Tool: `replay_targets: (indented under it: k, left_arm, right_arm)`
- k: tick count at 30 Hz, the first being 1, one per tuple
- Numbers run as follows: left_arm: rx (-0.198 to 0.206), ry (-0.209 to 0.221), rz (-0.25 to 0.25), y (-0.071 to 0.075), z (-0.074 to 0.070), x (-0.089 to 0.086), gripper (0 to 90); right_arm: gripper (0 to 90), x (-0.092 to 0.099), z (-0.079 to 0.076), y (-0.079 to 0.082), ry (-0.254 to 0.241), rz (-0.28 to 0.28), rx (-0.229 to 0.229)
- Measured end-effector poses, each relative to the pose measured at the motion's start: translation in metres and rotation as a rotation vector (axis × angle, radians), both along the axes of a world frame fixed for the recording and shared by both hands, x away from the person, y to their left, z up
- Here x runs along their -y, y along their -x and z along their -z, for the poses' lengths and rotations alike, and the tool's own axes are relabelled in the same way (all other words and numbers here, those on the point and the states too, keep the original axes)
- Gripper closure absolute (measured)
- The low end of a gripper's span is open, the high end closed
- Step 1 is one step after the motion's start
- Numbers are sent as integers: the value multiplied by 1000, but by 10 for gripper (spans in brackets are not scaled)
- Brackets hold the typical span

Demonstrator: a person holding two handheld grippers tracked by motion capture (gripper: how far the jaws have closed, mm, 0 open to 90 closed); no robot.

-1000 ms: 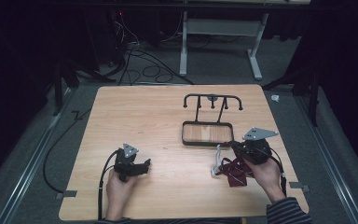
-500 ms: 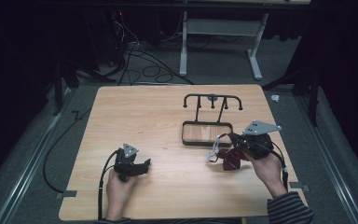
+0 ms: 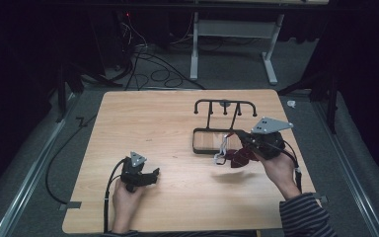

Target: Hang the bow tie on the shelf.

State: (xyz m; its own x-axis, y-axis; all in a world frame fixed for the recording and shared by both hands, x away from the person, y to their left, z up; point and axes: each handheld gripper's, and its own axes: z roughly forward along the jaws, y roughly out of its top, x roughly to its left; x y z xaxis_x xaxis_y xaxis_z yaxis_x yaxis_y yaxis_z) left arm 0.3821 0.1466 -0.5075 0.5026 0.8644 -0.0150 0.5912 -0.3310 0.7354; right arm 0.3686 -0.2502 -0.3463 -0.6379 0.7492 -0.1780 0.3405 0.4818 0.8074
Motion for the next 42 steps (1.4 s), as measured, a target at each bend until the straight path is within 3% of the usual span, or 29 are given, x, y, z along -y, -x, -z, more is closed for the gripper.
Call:
replay_targets:
  k: [19, 42]
  left_arm:
    - [0, 0, 0, 0, 0, 0, 212]
    - [0, 0, 0, 0, 0, 0, 212]
  right_arm:
    - [900, -8, -15, -19, -30, -9, 7]
    - [900, -17, -23, -50, -48, 33, 6]
